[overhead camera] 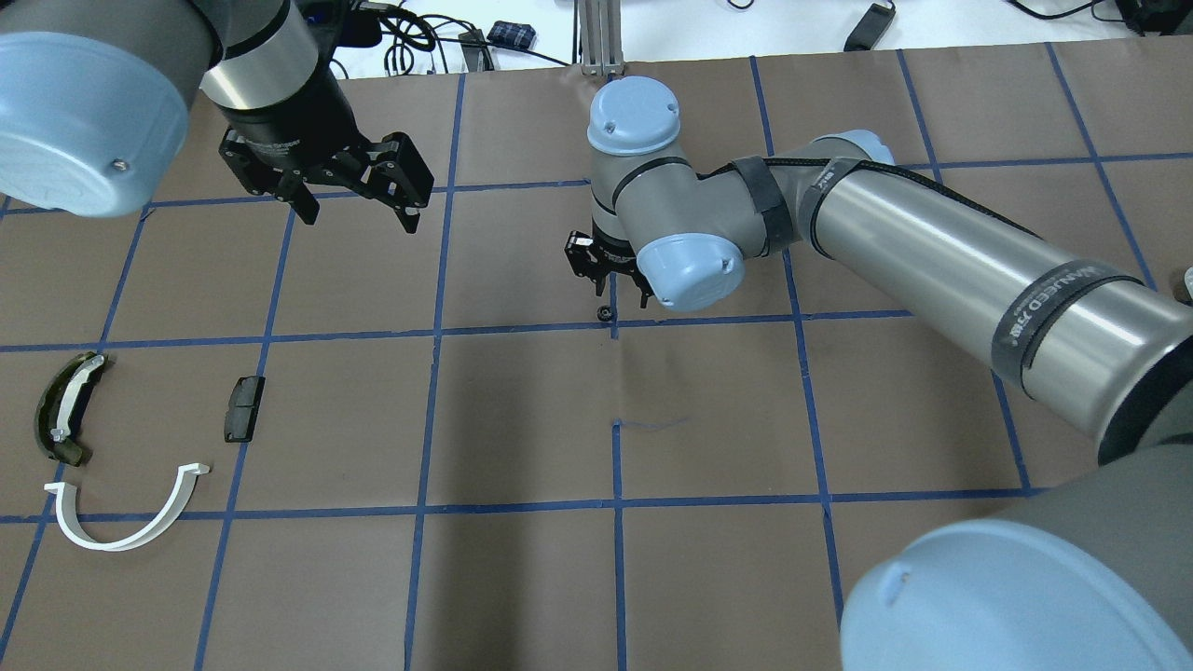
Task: Place bearing gear from tray to pile
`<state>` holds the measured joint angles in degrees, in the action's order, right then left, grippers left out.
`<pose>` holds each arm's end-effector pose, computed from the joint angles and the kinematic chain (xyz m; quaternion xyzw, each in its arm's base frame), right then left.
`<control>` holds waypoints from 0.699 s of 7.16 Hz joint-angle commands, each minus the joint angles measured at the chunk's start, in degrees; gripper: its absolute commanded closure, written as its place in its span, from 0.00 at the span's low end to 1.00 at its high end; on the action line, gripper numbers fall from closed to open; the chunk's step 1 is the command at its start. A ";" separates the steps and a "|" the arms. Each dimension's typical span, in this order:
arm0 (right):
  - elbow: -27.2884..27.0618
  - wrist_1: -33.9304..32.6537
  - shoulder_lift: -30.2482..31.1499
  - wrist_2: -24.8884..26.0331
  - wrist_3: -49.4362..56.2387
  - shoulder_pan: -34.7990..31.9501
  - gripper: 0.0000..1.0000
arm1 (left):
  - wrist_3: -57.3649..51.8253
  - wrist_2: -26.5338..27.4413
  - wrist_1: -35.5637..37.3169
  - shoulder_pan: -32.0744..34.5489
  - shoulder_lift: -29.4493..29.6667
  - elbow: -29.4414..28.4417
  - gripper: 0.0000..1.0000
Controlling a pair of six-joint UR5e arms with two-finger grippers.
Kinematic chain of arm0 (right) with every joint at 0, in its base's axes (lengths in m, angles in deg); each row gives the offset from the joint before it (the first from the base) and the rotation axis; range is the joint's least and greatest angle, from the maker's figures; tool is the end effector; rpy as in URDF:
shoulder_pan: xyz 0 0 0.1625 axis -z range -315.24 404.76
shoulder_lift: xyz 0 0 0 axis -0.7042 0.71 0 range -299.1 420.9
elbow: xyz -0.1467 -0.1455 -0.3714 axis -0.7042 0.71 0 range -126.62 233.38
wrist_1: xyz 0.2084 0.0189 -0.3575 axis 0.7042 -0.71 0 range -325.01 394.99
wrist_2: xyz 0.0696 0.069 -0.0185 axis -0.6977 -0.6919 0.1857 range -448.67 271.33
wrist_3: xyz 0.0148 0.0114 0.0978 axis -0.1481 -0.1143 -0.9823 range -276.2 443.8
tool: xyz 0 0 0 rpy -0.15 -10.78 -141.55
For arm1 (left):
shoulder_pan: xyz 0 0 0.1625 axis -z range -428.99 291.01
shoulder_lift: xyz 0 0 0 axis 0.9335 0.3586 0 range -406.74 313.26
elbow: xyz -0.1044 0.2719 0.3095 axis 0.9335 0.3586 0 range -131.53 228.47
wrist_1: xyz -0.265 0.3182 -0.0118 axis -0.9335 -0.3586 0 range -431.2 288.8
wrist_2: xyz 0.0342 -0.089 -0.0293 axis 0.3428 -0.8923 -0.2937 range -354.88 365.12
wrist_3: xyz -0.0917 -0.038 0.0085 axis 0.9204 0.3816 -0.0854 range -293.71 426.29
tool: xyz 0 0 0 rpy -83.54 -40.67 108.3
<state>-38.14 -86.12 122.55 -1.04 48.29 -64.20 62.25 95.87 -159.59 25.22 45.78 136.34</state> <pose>0.3393 -0.5643 0.2438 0.1436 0.9894 -0.0001 0.0233 -0.1692 -0.5017 0.4869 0.0718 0.9973 -0.0105 0.0065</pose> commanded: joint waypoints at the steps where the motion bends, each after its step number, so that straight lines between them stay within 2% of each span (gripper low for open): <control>1: 1.08 9.78 7.57 0.61 11.82 6.79 0.00 | 0.00 -0.04 -0.02 0.01 0.11 0.10 0.00; 3: 0.91 16.23 15.22 2.35 28.64 18.55 0.00 | 0.70 -0.13 0.15 0.62 2.11 0.01 0.00; 4: 0.65 17.21 17.08 5.94 39.62 26.10 0.00 | 1.14 -4.65 5.37 0.53 4.91 0.45 0.00; 5: 0.65 18.00 17.54 6.15 53.30 34.53 0.00 | 1.67 -9.75 9.34 1.67 7.03 2.37 0.00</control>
<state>-37.39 -69.44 138.65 3.71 87.15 -38.87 63.34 91.12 -154.67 26.04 50.25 137.21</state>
